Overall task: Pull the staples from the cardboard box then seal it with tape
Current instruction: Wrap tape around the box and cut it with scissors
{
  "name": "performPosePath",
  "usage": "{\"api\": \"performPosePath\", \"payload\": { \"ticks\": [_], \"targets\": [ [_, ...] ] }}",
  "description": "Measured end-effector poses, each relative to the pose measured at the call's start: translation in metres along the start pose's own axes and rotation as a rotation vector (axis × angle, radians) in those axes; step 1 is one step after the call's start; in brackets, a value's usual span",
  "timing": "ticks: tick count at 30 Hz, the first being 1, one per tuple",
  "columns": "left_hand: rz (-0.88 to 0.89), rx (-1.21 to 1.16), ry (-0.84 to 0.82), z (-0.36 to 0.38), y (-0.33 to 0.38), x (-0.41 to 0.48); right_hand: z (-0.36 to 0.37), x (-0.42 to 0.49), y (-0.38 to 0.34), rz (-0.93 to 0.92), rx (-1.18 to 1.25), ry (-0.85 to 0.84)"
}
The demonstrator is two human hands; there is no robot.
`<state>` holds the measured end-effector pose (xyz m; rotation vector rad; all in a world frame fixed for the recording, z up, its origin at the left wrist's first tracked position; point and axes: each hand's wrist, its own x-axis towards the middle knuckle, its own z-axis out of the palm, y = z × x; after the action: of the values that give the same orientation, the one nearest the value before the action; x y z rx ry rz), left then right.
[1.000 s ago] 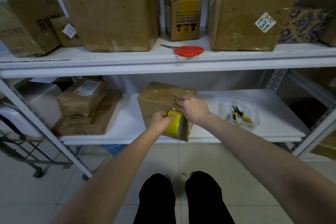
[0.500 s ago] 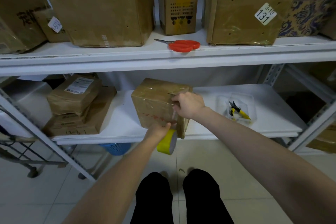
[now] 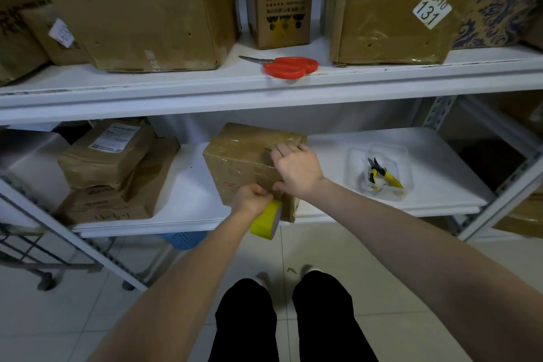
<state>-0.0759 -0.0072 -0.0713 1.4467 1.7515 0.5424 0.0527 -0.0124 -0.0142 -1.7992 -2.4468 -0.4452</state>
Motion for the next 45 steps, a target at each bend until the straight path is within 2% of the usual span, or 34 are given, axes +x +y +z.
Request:
{"api": "performPosePath", "payload": {
  "ticks": [7,10,12,13,16,18,19,21,23,25,29,35,41,43,45],
  "targets": [
    [-0.013,0.055,0.03,-0.002,0.011,-0.009,0.011,-0.003,-0.001,-0.018,0.009,0.12],
    [0.038,0.13,0.143,-0.014,0.02,-0.02,0.0,-0.004,0.0,-0.021,0.011,0.046],
    [0.095,0.151,0.234,-0.024,0.027,-0.027,-0.012,-0.006,0.003,-0.046,0.08,0.115],
    [0.132,0.153,0.268,-0.028,0.031,-0.03,-0.023,-0.009,0.003,-0.079,0.15,0.22],
    [0.224,0.157,0.372,-0.037,0.039,-0.035,-0.061,-0.014,0.007,-0.223,0.321,0.721],
    [0.261,0.208,0.379,-0.04,0.042,-0.04,-0.095,-0.012,0.012,-0.189,0.326,0.869],
    [0.257,0.262,0.335,-0.04,0.044,-0.042,-0.114,-0.008,0.014,-0.119,0.317,0.887],
    [0.226,0.388,0.188,-0.04,0.046,-0.044,-0.142,0.001,0.019,0.073,0.262,0.764],
    [0.207,0.446,0.088,-0.04,0.046,-0.043,-0.157,0.013,0.025,0.244,0.24,0.511],
    [0.19,0.399,0.082,-0.038,0.046,-0.046,-0.169,0.021,0.03,0.391,0.374,0.264],
    [0.17,0.282,0.142,-0.042,0.048,-0.055,-0.185,0.038,0.035,0.51,0.557,0.059],
    [0.152,0.19,0.125,-0.05,0.039,-0.051,-0.203,0.037,0.04,0.51,0.513,-0.025],
    [0.09,0.144,0.114,-0.051,0.03,-0.046,-0.199,0.021,0.035,0.505,0.344,0.041],
    [0.052,0.117,0.092,-0.049,0.025,-0.042,-0.194,0.014,0.03,0.449,0.268,0.062],
    [0.022,0.081,0.073,-0.044,0.021,-0.04,-0.19,0.004,0.027,0.351,0.311,0.058]
  ]
}}
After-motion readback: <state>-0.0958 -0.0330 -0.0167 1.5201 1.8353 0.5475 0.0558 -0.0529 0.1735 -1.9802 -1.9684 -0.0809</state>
